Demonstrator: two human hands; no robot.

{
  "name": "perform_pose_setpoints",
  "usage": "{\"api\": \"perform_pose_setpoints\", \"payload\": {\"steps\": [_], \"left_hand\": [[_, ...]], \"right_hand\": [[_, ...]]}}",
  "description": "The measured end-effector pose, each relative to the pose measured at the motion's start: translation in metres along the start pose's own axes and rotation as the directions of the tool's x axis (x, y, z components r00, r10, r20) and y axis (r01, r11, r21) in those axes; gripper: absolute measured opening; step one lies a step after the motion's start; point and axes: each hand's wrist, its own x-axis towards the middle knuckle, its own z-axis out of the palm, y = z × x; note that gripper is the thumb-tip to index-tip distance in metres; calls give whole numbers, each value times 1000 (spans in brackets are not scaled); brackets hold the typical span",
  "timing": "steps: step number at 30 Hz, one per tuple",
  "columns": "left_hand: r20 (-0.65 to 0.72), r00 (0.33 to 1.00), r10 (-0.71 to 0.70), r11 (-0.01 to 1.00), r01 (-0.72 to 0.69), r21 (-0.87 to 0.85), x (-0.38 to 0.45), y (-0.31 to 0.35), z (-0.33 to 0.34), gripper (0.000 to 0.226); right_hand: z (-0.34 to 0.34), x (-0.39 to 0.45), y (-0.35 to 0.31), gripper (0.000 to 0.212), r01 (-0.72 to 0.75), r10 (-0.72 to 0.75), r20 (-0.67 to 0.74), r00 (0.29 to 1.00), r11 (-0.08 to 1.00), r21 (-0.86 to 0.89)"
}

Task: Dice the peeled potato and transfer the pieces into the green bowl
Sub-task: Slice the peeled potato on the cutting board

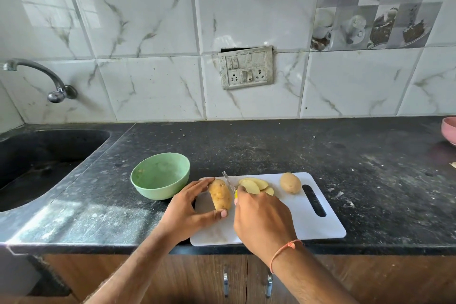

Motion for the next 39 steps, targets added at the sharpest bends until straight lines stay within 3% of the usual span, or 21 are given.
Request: {"api": "perform_pose_setpoints", "payload": {"steps": [7,13,16,24,32,39], "left_hand": [[-3,1000,26,1000,-26,-11,1,2,0,90],[10,999,43,998,-42,-42,1,3,0,89],[12,999,48,998,-47,-34,2,3,-1,95],[4,997,80,997,-80,1,3,0,1,78],[23,997,72,997,-71,-18,3,-1,0,90],[34,997,62,998,-62,-16,3,0,0,95]], "right_hand": [[0,3,-11,31,21,-20,17,1000,1000,-18],[2,20,-20,18,12,-8,77,997,999,-51],[1,25,-20,18,28,-23,107,994,999,-39],[-12,13,-5,22,56,-59,159,986,998,22],[-7,8,-2,11,55,-60,191,980,998,27],[0,17,3,17,48,-63,180,982,995,88]]}}
